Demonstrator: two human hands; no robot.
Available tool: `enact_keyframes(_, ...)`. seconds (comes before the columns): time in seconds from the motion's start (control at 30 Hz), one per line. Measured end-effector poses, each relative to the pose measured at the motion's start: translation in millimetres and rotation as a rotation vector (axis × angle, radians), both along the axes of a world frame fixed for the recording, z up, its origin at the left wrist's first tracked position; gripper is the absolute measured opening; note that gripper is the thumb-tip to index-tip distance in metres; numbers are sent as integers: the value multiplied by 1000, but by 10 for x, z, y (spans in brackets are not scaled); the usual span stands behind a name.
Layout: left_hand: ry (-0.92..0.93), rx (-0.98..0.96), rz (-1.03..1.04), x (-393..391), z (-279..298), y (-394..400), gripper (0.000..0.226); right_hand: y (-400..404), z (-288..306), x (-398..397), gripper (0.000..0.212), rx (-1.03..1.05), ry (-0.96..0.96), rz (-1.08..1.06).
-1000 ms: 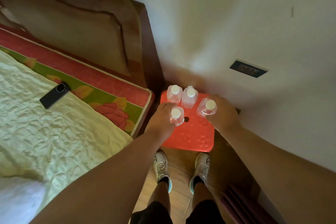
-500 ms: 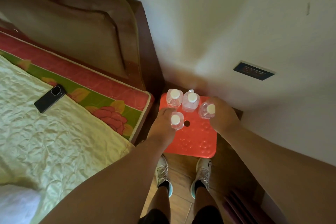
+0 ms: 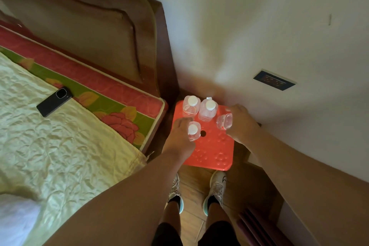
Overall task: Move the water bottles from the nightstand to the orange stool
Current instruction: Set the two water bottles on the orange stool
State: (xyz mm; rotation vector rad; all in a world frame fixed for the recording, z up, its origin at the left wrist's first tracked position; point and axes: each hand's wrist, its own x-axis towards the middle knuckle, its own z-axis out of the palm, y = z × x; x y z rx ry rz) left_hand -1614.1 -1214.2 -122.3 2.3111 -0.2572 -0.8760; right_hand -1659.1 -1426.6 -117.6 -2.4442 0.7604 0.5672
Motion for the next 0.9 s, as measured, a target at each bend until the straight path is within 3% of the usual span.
enact_keyframes(0.1, -48, 0, 39, 4, 169, 16, 68, 81, 324, 43, 68, -79, 6, 32)
enact_keyframes(0.27, -119, 11, 28, 26, 742, 3, 60, 260, 1108, 32, 63, 30, -10, -56)
enact_keyframes(0.37, -148, 39, -76, 66, 1237, 75, 51, 398, 1647, -43, 57, 71, -78, -88)
enact_keyframes(0.5, -307, 82, -139, 116, 2103, 232, 44, 575, 2335, -123, 40, 25, -181, 35)
enact_keyframes(0.7, -500, 287, -128, 48, 3430, 513, 52, 721, 3327, -163, 56, -23, -331, 161)
enact_keyframes(0.9, -581, 286, 91, -530, 4126, 765, 46, 688, 3907, -318, 62, -28, -351, 378)
